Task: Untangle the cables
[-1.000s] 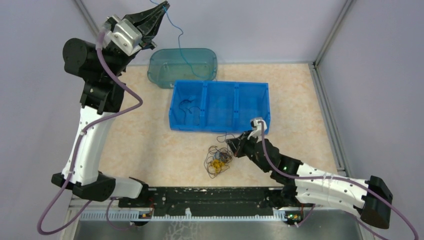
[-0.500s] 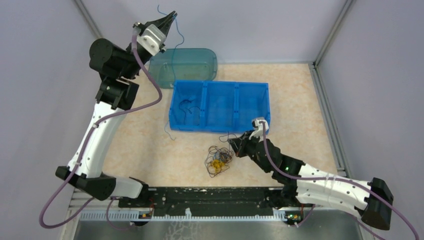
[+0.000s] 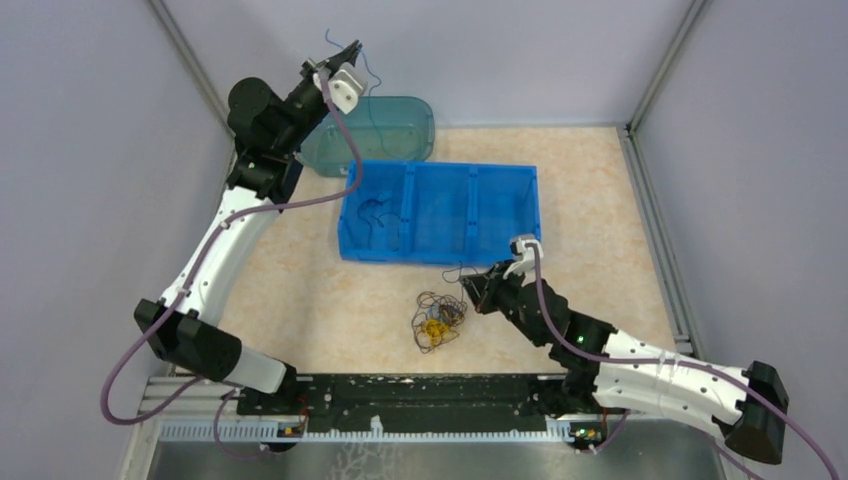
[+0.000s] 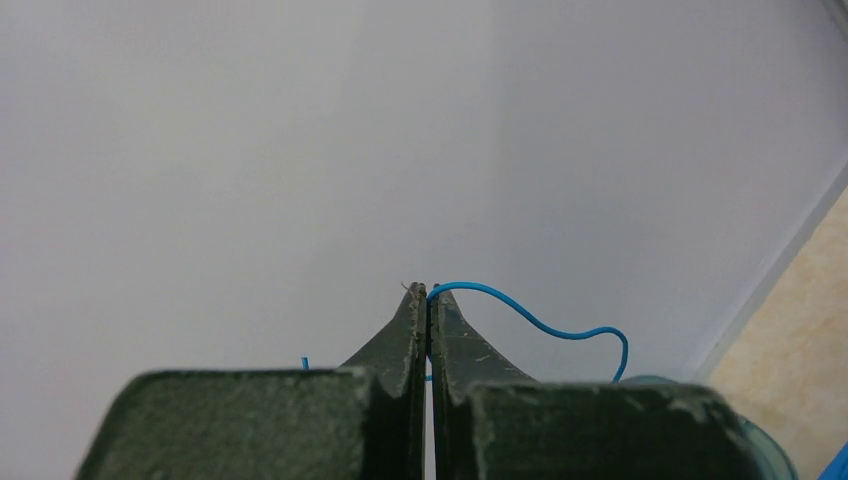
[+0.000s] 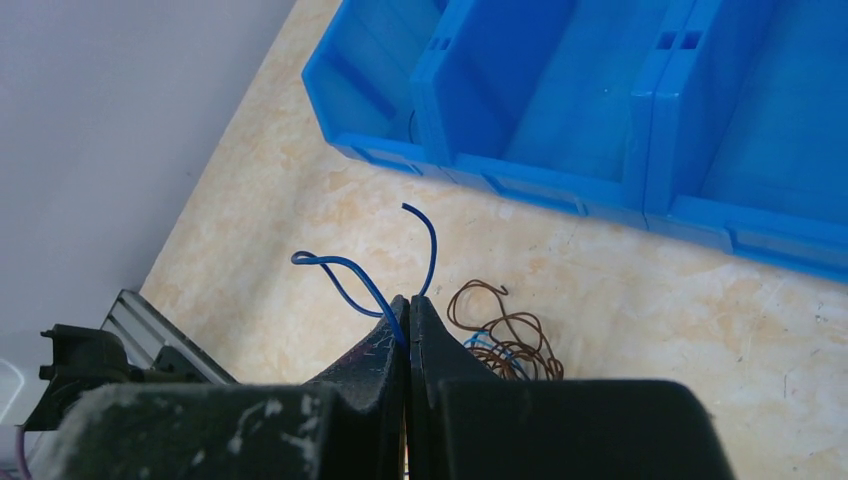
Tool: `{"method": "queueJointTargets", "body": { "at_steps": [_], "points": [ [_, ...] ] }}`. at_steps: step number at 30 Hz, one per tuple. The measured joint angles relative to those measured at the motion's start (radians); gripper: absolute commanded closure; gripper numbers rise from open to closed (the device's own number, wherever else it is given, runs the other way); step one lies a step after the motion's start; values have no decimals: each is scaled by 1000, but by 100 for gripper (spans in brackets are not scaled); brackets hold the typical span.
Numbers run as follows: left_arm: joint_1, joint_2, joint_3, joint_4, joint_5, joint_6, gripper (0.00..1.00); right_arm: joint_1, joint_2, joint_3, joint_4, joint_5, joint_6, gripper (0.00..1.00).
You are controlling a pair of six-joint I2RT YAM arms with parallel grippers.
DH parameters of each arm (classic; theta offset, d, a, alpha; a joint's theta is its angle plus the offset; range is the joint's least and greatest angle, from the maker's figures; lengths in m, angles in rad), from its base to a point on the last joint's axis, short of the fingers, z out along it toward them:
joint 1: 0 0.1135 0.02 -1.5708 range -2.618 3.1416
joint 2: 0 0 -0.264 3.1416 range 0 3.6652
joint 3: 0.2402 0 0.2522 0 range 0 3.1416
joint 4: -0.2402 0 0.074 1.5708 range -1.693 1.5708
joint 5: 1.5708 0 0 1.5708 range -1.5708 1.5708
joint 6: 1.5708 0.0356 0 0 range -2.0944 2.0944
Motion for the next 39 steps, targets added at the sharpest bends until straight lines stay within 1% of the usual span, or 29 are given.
{"method": "queueJointTargets", "body": {
  "at_steps": [8, 17, 21, 26, 29, 35, 39],
  "points": [
    [42, 76, -66, 3, 0, 74, 100, 0, -40, 15, -29, 26, -9, 100],
    [42, 48, -144, -58, 9, 92, 100, 0, -35, 25, -33, 35, -24, 100],
    [41, 42, -156, -122, 9, 80, 100, 0, -18, 26, -32, 35, -25, 100],
    [39, 36, -156, -266, 1, 49, 100, 0, -8, 26, -32, 35, -25, 100],
    [39, 34, -184, -320, -15, 39, 100, 0, -6, 37, -31, 35, -25, 100],
    [35, 34, -273, -375, -34, 39, 99, 0, -6, 45, -26, 35, -25, 100],
    [32, 41, -306, -383, -42, 38, 95, 0, -6, 45, -26, 35, -25, 100]
  ]
}}
